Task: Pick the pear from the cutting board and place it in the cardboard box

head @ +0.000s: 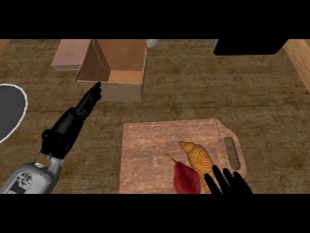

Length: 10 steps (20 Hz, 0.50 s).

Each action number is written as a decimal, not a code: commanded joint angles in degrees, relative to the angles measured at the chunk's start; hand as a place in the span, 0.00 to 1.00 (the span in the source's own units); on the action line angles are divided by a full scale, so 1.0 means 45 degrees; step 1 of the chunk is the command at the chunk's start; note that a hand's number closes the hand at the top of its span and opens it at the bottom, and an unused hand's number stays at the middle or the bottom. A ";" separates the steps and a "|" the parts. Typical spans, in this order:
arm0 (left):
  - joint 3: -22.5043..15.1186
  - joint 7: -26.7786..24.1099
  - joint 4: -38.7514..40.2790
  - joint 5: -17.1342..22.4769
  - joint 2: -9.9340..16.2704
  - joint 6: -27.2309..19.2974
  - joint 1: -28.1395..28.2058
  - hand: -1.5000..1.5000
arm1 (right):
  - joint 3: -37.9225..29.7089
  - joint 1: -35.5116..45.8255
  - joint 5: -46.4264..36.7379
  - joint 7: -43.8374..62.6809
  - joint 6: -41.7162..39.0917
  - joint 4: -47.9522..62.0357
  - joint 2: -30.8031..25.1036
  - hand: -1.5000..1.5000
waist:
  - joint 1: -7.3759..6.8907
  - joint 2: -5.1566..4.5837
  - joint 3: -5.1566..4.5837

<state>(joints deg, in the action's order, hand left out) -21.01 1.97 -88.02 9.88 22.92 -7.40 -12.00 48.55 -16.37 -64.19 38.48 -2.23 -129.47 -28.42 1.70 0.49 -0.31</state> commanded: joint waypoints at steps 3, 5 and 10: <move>-0.0193 -0.0315 0.0309 -0.0333 -0.0601 0.0160 0.0009 0.50 | 0.1911 0.0599 -0.0692 0.3666 -0.4120 -0.1460 0.2659 0.00 | -0.0363 -0.0119 0.0037; 0.0021 0.0336 0.0425 -0.0484 -0.0830 0.0150 -0.0649 0.50 | 0.2107 0.1168 -0.0671 0.4242 -0.4645 -0.0872 0.3924 0.00 | -0.0354 -0.0115 0.0053; 0.0235 -0.0027 0.0322 -0.0524 -0.0713 0.0663 -0.0245 0.50 | 0.1308 0.1755 -0.0307 0.3836 -0.4449 0.0323 0.5095 0.00 | -0.0418 -0.0114 0.0062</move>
<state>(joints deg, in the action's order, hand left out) -20.86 2.74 -86.53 7.56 19.51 -5.98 -13.94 52.93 -10.75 -66.95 52.19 -20.89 -129.67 -13.66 0.08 0.00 -0.07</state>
